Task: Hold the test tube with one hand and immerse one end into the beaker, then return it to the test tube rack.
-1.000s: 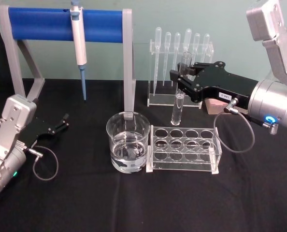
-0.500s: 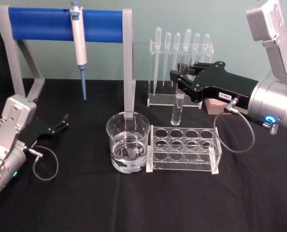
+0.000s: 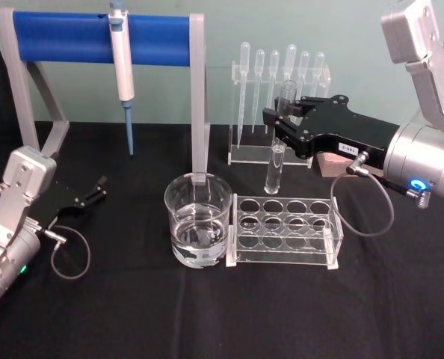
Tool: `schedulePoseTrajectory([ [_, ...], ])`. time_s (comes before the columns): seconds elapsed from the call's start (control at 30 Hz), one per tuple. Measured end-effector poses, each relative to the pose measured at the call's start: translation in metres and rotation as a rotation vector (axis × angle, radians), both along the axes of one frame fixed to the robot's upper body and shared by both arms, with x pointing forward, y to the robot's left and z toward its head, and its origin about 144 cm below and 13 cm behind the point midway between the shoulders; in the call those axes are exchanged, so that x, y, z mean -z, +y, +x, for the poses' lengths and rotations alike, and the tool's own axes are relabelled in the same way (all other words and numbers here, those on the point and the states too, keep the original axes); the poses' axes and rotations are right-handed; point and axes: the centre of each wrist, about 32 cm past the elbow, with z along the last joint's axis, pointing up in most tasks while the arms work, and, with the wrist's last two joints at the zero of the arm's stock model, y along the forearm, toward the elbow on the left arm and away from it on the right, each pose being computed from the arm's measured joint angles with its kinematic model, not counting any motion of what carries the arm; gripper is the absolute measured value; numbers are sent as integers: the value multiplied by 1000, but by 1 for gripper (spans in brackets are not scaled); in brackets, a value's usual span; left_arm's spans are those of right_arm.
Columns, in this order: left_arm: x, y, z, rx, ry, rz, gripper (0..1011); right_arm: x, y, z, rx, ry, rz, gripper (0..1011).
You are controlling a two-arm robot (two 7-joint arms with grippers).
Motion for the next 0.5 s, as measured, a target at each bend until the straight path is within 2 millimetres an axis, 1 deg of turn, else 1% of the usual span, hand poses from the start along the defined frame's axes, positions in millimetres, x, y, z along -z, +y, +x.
schedulePoseTrajectory([
  [0.5, 0, 0, 0, 0, 0, 0, 1000, 0, 0, 0, 0, 0, 0, 226],
])
